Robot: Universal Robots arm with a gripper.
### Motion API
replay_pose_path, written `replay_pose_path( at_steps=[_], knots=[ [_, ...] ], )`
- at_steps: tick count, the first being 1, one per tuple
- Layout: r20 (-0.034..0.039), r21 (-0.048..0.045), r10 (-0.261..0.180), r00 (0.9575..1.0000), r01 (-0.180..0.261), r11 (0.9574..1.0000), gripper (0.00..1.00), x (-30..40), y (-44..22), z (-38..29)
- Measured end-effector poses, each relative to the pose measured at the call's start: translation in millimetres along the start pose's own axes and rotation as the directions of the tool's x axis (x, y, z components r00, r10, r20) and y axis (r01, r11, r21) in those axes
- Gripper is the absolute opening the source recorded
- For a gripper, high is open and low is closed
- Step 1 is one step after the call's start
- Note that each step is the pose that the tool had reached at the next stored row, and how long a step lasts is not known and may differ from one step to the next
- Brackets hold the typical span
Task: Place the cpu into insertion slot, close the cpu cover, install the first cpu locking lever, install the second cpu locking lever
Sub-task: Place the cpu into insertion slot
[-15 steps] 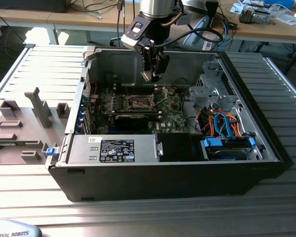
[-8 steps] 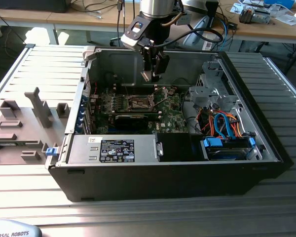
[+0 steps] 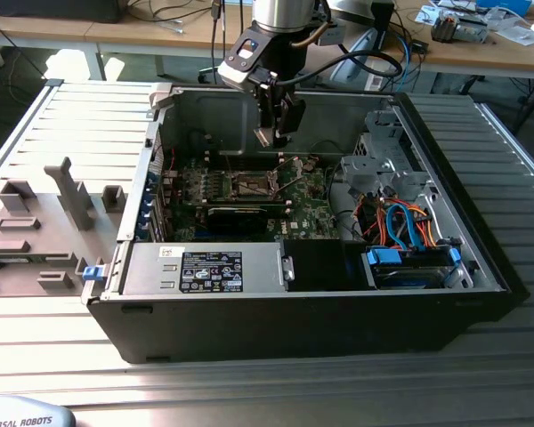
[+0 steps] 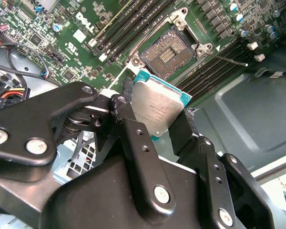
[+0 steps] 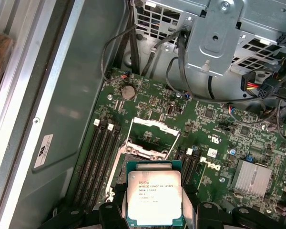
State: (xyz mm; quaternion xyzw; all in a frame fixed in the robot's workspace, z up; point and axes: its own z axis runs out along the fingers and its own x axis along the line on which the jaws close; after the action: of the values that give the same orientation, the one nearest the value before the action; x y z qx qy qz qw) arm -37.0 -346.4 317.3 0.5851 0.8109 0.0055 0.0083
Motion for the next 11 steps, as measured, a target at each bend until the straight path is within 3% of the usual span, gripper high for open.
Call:
replay_pose_path(
  at_steps=[11],
  knots=[
    [0.0002,0.0001,0.01,1.0,-0.01,1.0,0.54,0.0,0.0,0.0]
  ],
)
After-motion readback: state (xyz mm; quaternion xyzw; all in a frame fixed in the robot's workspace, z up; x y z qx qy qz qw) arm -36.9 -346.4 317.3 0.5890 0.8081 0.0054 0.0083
